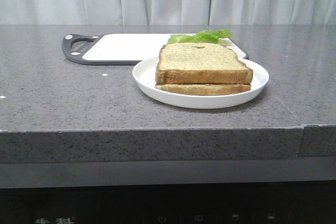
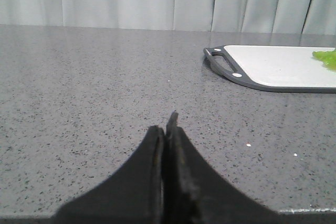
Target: Left arm grabs bread, right arm adds lettuce
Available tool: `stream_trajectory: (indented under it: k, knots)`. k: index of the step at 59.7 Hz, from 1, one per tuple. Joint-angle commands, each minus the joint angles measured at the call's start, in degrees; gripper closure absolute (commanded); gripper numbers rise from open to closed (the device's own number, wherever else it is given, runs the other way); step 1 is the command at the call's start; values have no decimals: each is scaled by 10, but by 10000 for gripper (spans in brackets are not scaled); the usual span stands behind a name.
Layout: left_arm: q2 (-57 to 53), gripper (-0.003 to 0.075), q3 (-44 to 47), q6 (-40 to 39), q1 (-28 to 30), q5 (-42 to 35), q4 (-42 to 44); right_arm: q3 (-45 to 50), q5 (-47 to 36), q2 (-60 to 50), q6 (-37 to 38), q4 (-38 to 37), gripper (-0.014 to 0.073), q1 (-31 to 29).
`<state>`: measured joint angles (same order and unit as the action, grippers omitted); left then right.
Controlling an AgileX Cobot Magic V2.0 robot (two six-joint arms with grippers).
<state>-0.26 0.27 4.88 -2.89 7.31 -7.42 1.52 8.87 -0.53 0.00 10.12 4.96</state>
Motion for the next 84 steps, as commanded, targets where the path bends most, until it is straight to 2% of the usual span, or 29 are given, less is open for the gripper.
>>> stream_trajectory:
  k: [1, 84]
  knots:
    - [-10, 741, 2, -5, 1, -50, -5, -1, -44, -12, -5, -6, 654, -3]
    - [-10, 741, 2, -5, 1, -66, -16, -1, -49, -13, -5, -6, 654, -3]
